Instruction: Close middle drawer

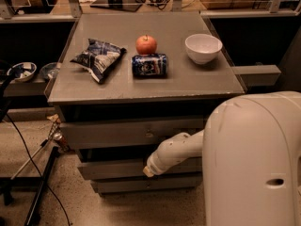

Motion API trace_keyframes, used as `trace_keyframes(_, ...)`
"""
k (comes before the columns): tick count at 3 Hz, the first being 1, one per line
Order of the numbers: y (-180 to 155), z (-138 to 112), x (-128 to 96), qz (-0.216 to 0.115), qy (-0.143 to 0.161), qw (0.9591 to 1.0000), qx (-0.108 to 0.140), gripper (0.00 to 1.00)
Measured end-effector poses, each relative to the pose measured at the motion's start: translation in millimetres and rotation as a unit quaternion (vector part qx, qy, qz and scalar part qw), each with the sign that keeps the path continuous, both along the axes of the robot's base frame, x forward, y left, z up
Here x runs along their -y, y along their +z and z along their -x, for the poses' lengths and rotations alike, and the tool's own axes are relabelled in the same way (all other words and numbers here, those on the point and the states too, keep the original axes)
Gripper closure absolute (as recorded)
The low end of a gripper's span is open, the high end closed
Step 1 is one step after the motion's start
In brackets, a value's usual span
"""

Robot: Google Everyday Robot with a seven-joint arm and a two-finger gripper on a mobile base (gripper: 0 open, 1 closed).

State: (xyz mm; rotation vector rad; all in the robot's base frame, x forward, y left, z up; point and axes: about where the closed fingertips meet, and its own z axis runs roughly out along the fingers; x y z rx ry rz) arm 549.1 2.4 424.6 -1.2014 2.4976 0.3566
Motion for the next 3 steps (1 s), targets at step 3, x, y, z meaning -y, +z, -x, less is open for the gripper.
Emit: trace_keyframes(3, 11, -26, -8, -0.006, -0.011, 0.9994, 0.032, 1.0)
